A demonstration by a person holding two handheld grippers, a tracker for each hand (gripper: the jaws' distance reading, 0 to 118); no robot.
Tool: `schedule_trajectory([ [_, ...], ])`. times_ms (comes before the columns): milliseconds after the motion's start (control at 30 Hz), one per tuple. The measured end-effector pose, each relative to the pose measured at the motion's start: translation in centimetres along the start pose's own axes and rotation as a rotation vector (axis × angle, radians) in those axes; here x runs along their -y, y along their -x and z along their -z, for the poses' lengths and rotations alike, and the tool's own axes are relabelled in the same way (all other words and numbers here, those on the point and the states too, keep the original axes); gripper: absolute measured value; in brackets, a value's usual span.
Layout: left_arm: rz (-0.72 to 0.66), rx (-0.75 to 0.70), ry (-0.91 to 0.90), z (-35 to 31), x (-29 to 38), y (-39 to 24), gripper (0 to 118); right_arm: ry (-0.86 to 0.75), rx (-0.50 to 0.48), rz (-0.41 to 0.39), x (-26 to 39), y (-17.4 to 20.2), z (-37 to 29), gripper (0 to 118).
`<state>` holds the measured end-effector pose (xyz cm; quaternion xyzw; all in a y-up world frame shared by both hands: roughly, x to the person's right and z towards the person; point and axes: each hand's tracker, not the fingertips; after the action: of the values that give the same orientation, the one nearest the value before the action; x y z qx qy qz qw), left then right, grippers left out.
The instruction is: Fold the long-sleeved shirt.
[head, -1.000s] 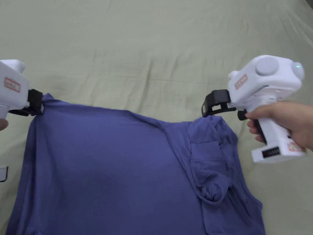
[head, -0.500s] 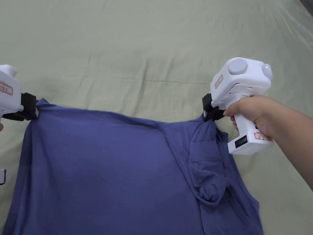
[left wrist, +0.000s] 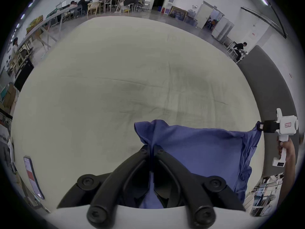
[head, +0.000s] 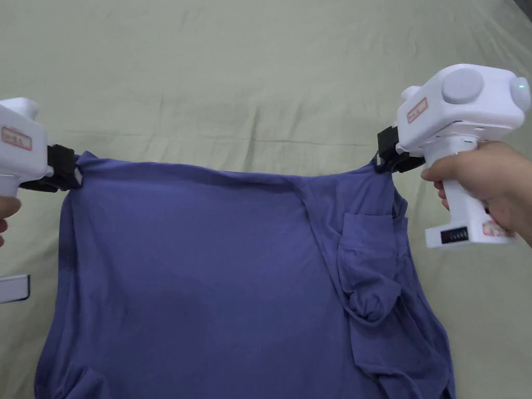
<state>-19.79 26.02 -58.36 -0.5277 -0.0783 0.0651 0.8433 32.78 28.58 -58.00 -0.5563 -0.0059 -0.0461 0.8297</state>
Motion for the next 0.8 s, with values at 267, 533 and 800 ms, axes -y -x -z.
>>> schedule_trajectory([
  [267, 0.132, 0.017, -0.084, -7.7, 9.8, -0.8, 0, -0.164, 0.025, -0.100, 14.2, 1.0, -11.0, 12],
  [533, 0.173, -0.006, 0.083, -9.5, 19.6, -0.7, 0, -0.053, 0.096, -0.082, 27.7, 2.1, -12.2, 12],
  [800, 0.183, -0.050, 0.203, -6.3, 25.3, -0.3, 0, 0.081, 0.128, -0.028, 35.0, 1.6, -6.8, 12],
])
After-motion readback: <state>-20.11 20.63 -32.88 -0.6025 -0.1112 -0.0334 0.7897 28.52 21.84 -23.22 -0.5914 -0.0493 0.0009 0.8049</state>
